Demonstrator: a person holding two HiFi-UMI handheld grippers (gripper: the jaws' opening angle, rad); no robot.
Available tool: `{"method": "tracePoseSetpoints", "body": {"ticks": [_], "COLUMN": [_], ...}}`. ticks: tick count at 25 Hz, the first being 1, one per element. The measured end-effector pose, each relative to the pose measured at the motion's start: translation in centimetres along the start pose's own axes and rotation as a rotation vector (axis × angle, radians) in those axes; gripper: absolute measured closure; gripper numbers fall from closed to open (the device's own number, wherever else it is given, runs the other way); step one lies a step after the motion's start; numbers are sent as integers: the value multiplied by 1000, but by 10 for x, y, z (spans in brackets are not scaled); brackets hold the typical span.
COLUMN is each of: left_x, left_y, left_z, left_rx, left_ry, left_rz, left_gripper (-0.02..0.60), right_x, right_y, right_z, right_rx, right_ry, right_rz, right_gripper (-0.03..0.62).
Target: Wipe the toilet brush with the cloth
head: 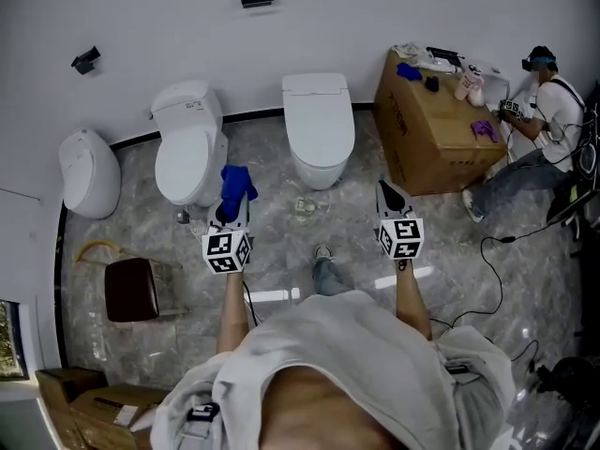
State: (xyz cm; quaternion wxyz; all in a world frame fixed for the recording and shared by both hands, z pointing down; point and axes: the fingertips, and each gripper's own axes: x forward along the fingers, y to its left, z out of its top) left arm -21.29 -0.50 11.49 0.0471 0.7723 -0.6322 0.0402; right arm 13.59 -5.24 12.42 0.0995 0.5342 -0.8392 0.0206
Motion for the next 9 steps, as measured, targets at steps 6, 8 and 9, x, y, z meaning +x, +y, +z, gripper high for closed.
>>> {"method": "tracePoseSetpoints", "body": {"ticks": [6,8,9], "left_x": [0,2,2], "left_y": [-10,-12,-13], "left_z": [-1,1,1], "left_rx": [6,8,9], "left_ry": [-4,-8,-9], "left_rz": [-12,-17,-20], "left_gripper": [469,469,469], "right_x": [-6,-6,-7], "right_y": [-1,-1,-2], "right_z": [-2,-1,-1], "right_rx": [-1,2,3], "right_ry": [-1,-5,-7], "right_rz": [2,1,1], "right_gripper": [563,563,563]}}
